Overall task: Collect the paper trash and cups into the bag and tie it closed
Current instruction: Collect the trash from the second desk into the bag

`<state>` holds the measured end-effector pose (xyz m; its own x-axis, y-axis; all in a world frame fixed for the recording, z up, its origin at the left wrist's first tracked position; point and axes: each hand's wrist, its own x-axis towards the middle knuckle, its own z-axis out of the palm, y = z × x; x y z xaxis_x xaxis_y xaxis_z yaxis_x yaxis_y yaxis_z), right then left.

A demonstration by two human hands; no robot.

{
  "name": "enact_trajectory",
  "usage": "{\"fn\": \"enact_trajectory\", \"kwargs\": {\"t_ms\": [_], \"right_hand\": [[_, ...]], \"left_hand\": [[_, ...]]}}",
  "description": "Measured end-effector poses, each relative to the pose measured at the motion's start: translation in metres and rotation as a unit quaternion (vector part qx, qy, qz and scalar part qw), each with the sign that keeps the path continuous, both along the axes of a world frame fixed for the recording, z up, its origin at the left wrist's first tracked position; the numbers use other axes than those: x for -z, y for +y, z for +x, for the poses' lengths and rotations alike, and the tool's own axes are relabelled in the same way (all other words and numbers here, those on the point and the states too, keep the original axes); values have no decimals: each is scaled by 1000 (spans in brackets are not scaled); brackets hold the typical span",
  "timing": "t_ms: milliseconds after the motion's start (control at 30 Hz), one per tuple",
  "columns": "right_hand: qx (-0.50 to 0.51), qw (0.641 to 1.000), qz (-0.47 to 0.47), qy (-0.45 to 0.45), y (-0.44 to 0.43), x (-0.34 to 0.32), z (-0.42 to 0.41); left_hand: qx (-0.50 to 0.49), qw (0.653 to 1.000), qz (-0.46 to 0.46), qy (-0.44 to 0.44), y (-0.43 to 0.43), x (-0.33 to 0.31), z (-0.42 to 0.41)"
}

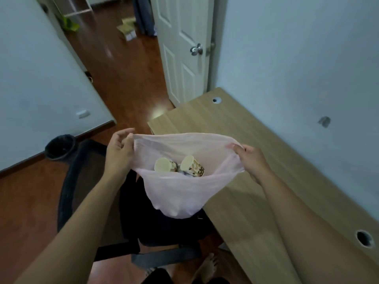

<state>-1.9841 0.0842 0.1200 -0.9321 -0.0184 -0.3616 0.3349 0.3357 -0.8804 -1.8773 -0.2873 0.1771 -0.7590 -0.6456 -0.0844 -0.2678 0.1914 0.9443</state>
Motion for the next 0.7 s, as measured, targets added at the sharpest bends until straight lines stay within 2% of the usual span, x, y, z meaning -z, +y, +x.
{"fn": "enact_trajectory", "kwargs": {"t_ms": [200,333,533,633,700], "right_hand": [[98,993,-43,42,49,-52,-18],[143,986,-38,77,77,-61,-23],[148,989,-19,8,107,-34,-11],[163,986,-13,-14,115,-17,-3],[169,985,-17,-24,117,-9,0]], "left_hand": [[77,997,-6,22,43,-29,-45],[132,991,36,-3,68,-27,-77],[193,965,140,-112,99,-13,-93],[206,954,180,-124,105,-8,-86],[233,948,175,-130,101,-4,-79]]}}
